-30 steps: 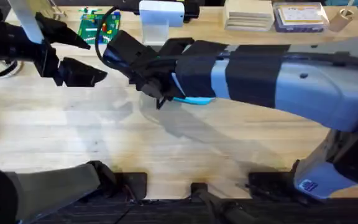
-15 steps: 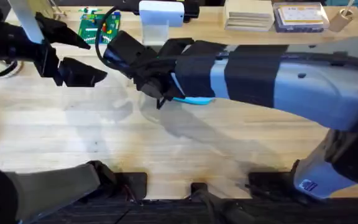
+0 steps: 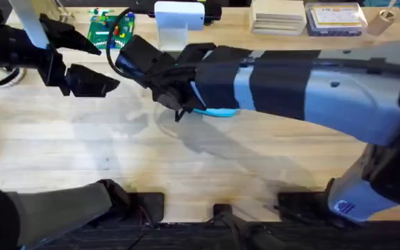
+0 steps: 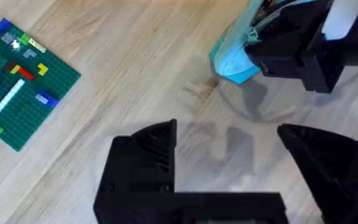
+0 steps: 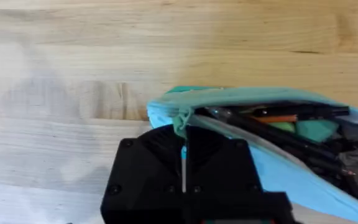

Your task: Unzip the bag, pick up the pens from the table one at a time and place them inside, then zip the bag closed.

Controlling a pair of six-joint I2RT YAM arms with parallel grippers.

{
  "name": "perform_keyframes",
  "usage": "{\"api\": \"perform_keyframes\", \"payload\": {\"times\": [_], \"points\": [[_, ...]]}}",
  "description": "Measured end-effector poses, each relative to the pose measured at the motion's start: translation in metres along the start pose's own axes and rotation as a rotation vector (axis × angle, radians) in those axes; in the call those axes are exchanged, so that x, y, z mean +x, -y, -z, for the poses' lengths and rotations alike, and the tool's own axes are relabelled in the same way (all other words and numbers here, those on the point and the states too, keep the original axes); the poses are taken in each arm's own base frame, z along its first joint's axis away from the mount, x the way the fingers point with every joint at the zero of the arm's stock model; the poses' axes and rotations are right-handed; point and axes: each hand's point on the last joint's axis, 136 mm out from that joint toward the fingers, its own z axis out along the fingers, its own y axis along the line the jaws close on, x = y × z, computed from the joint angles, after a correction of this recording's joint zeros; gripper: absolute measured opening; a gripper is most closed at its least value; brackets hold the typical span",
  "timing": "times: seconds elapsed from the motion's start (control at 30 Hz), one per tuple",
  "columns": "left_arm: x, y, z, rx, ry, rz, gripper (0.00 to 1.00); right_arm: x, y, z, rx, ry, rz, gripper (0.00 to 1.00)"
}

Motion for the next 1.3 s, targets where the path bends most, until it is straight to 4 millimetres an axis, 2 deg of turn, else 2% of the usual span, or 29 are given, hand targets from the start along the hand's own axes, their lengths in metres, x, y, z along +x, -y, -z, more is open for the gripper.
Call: {"api": "perform_keyframes", "payload": {"times": [0.3,0.57,0.67,0.93,1.07,1.3], "points": [[0.000,0.000,0.000,0.000,0.000,0.000,0.994,0.000,0.000,0.000,0.000,0.000,0.006,0.032],[0.000,0.000,0.000,0.000,0.000,0.000,0.994,-0.003,0.001,0.002,0.005,0.010,0.077,0.031],[0.000,0.000,0.000,0.000,0.000,0.000,0.994,-0.010,0.001,0.012,-0.009,0.022,0.096,0.031],[0.000,0.000,0.000,0.000,0.000,0.000,0.993,-0.041,0.003,0.058,-0.077,0.076,0.081,0.031],[0.000,0.000,0.000,0.000,0.000,0.000,0.993,-0.045,0.004,0.064,-0.086,0.087,0.096,0.031],[0.000,0.000,0.000,0.000,0.000,0.000,0.993,-0.042,0.007,0.063,-0.073,0.075,0.127,0.031]]}}
